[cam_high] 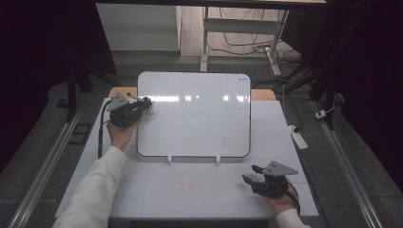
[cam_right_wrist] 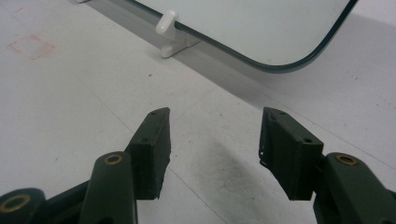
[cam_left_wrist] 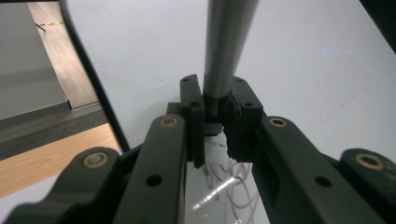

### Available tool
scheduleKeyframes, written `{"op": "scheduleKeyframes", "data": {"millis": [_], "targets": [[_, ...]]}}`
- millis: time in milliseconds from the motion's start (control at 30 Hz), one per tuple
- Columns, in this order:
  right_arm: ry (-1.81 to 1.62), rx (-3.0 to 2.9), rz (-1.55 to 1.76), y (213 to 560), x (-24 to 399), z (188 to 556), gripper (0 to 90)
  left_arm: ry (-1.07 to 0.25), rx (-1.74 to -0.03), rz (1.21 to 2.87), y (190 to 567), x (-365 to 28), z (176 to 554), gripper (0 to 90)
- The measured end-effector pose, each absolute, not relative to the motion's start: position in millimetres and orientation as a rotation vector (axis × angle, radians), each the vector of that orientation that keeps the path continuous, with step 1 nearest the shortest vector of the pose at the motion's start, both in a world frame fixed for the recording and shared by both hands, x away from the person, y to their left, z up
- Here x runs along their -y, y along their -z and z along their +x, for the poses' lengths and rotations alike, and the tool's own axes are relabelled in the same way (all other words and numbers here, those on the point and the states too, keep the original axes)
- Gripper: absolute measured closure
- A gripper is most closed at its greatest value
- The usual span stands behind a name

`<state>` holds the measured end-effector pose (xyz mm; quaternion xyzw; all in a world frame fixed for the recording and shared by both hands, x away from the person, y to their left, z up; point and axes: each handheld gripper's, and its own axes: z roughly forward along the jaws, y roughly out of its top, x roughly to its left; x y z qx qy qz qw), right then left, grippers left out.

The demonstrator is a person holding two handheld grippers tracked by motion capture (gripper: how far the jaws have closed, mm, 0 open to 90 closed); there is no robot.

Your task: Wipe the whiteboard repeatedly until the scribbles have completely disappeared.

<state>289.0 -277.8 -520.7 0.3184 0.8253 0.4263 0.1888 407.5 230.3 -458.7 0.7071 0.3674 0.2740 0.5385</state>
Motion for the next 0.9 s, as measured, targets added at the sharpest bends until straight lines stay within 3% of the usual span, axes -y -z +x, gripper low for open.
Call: {"op": "scheduleKeyframes", "data": {"millis": [400,600,900], "targets": [[-1.201,-2.319,0.892,520,277,289,43.7,-0.668,-0.799,1.795,468,-221,392,77.7],[-1.195,-2.328,0.890,521,276,289,43.7,-0.687,-0.875,1.698,459,-227,404,77.7],[-1.196,-2.329,0.888,521,275,289,43.6,-0.673,-0.786,1.825,475,-213,382,77.7]]}}
